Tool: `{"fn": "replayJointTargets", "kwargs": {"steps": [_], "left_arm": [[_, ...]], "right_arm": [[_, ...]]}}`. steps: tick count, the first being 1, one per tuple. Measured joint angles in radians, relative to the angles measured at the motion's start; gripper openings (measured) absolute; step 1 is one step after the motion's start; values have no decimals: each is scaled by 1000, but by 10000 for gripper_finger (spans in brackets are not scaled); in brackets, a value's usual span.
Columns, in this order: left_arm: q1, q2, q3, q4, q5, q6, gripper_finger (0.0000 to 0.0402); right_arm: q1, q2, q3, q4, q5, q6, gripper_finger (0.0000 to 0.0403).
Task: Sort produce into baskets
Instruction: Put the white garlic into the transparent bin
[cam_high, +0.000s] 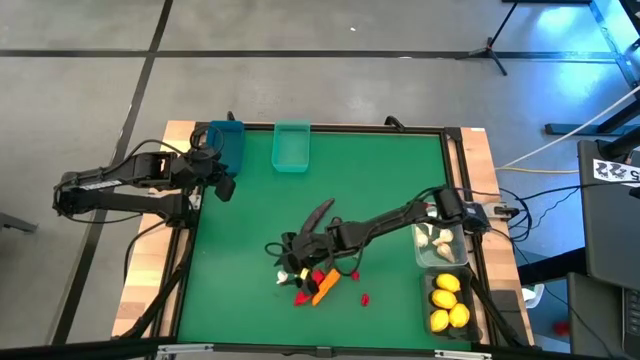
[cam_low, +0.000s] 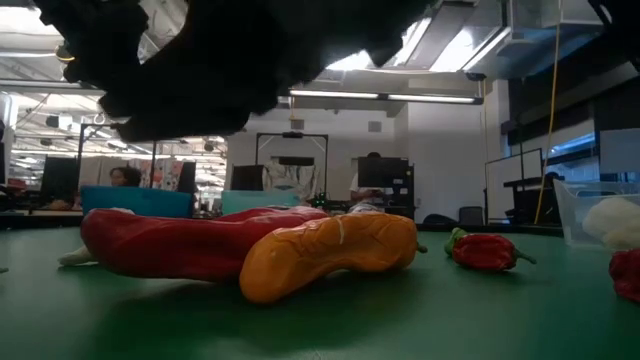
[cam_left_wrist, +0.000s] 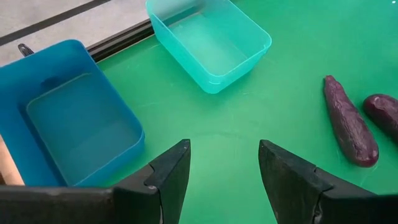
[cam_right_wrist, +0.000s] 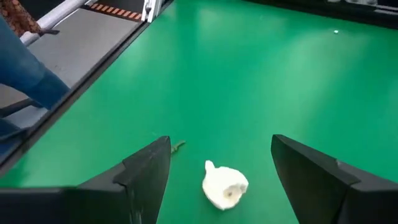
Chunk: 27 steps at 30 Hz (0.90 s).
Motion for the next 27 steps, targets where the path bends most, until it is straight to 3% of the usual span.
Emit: {"fn": "replayJointTargets", "kwargs": {"steps": [16, 27], "left_arm": [[0, 0, 0, 0, 0, 1, 185], [0, 0, 0, 0, 0, 1, 185]], "right_arm": [[1, 145, 22, 121, 0, -6, 276], [1, 175, 46, 57, 19, -5, 276]]}}
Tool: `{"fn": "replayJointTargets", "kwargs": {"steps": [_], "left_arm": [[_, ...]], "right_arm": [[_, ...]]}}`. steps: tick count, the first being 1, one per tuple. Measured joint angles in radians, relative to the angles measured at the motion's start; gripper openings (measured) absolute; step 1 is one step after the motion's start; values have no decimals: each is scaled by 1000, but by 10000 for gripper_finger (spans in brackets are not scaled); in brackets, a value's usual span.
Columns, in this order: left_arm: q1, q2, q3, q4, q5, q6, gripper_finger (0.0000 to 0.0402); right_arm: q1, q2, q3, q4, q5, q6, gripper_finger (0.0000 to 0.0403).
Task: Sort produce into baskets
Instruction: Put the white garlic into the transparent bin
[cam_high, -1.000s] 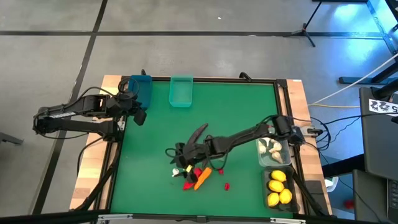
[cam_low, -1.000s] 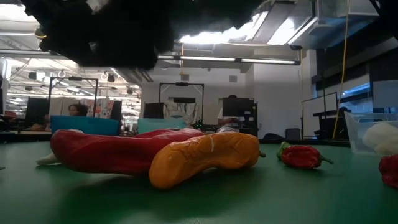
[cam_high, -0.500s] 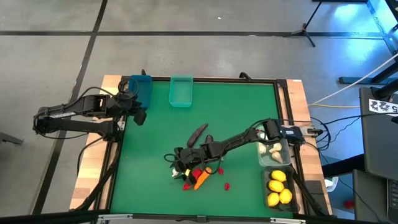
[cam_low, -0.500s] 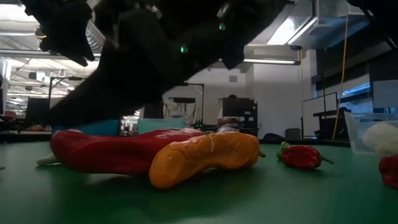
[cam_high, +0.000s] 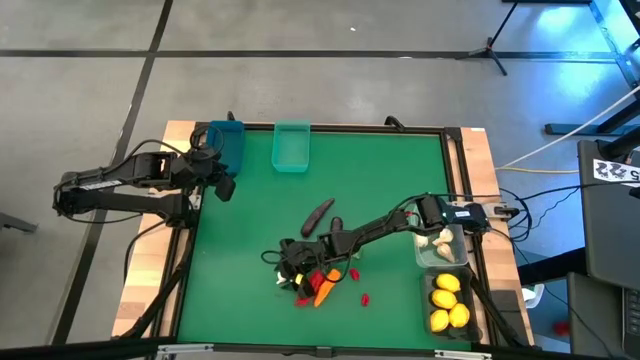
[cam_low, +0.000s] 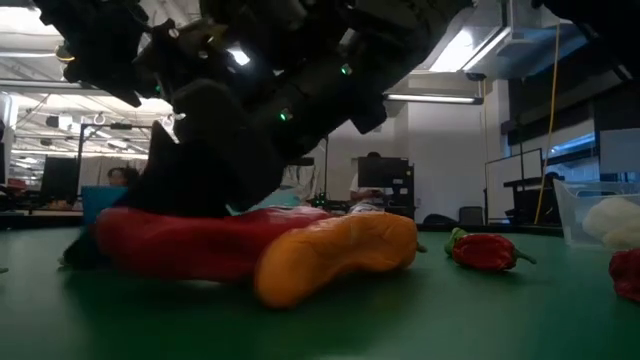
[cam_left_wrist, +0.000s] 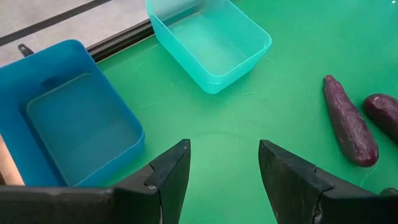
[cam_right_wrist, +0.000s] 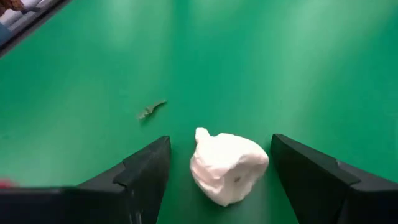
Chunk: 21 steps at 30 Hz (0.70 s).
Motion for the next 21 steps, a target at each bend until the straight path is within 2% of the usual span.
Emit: {"fn": "replayJointTargets", "kwargs": {"steps": [11, 21], "left_arm": [[0, 0, 0, 0, 0, 0, 185], [0, 0, 0, 0, 0, 3, 185]], "right_arm": [[0, 3, 2, -24, 26, 1, 269], [0, 5, 2, -13, 37, 64, 173]]}}
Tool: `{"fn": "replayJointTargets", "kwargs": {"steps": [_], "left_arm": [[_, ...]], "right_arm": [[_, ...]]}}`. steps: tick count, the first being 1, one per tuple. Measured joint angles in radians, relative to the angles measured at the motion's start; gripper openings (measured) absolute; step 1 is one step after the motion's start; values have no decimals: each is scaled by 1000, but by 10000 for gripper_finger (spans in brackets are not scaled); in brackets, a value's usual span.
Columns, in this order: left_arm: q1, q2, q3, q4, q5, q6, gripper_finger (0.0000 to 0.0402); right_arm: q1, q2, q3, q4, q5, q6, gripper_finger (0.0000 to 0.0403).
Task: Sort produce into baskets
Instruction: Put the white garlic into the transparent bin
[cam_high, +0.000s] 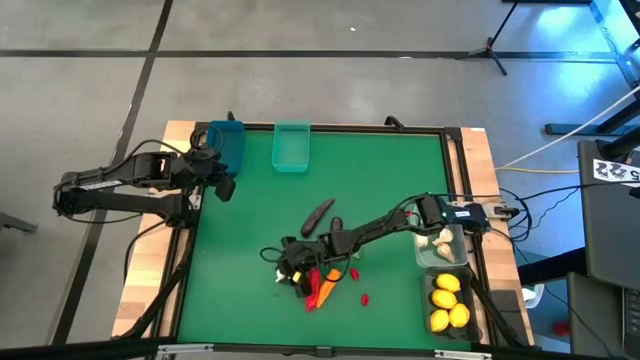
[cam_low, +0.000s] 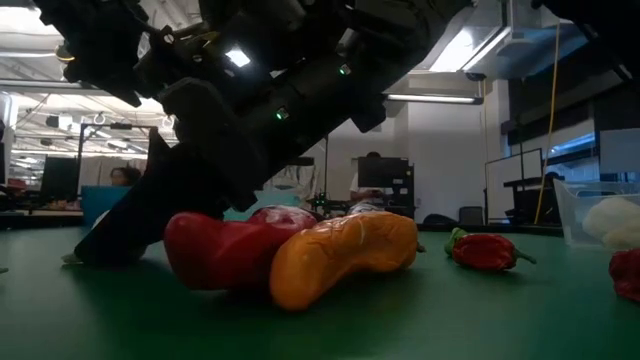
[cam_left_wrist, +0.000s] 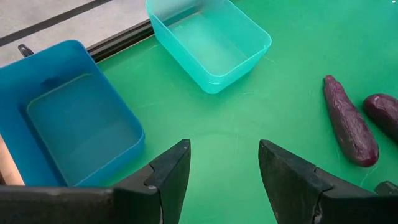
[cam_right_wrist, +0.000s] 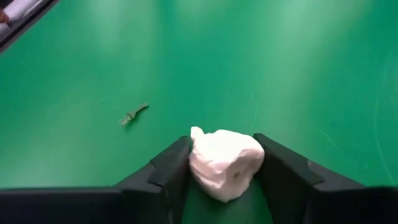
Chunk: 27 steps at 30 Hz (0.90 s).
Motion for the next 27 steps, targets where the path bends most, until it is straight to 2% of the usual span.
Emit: {"fn": "replayJointTargets", "kwargs": {"steps": [5, 16, 20, 27], "left_arm": [[0, 0, 0, 0, 0, 0, 185], [0, 0, 0, 0, 0, -1, 185], [0, 0, 0, 0, 0, -1, 185], [0, 0, 0, -1, 0, -1, 185]], "right_arm": [[0, 1, -1, 26, 0, 60, 149], [-24, -90, -3, 6, 58, 80, 153], [-57, -157, -3, -79, 59, 117, 154], [-122, -297, -2, -349, 42, 122, 154]]}}
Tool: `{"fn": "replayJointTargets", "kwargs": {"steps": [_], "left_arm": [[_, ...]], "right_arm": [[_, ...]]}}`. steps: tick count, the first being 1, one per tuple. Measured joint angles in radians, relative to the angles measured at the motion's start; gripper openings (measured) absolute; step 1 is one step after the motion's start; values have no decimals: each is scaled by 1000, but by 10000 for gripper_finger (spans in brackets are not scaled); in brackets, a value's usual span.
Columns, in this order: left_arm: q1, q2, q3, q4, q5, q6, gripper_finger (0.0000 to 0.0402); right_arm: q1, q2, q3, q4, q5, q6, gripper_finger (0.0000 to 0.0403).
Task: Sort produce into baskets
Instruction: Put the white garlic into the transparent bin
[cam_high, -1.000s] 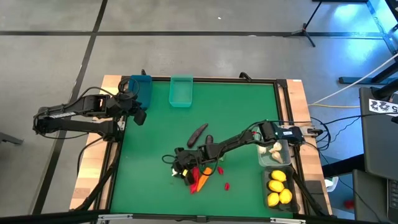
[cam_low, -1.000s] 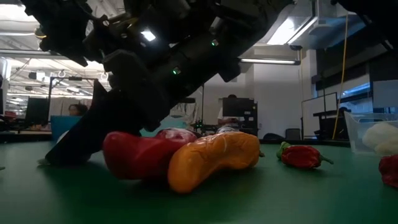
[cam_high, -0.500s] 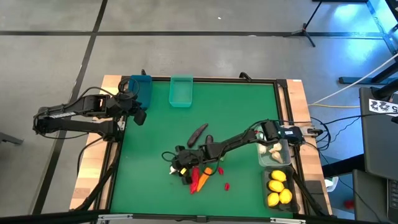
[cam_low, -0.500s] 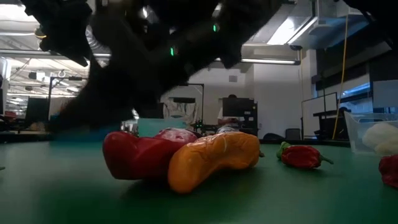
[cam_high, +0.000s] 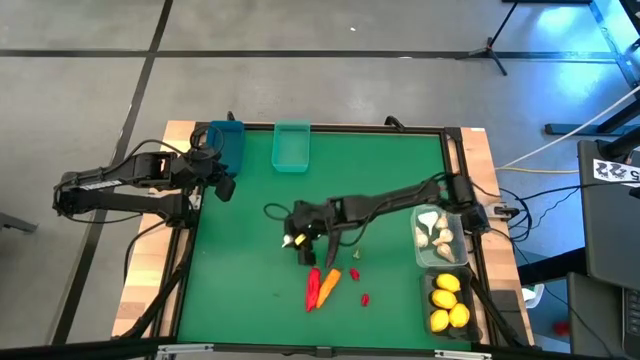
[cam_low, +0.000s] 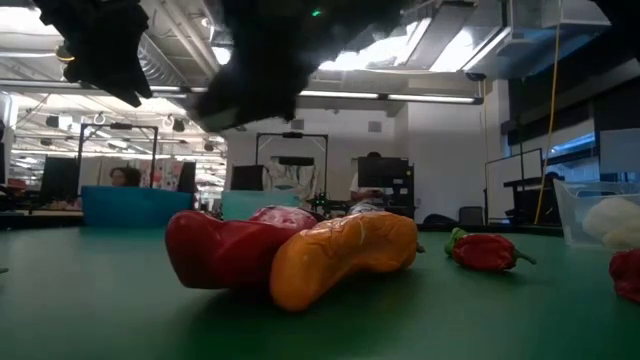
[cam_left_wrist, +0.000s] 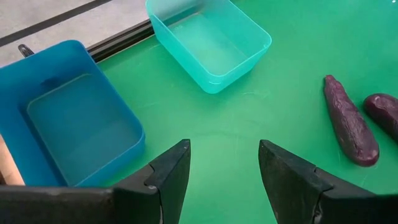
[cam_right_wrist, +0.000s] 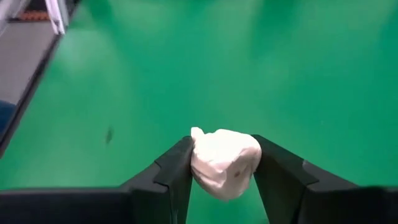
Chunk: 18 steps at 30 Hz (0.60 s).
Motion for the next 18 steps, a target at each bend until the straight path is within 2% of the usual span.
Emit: {"fn": "replayJointTargets", "kwargs": {"steps": [10, 14, 18], "left_arm": [[0, 0, 0, -1, 0, 16, 185], [0, 0, 0, 0, 0, 17, 185], [0, 0, 0, -1, 0, 19, 185]], "right_arm": [[-29, -207, -2, -510, 0, -41, 154], [-27, -321, -74, -588, 24, 11, 154], [-11, -484, -207, -627, 82, 140, 154]]}}
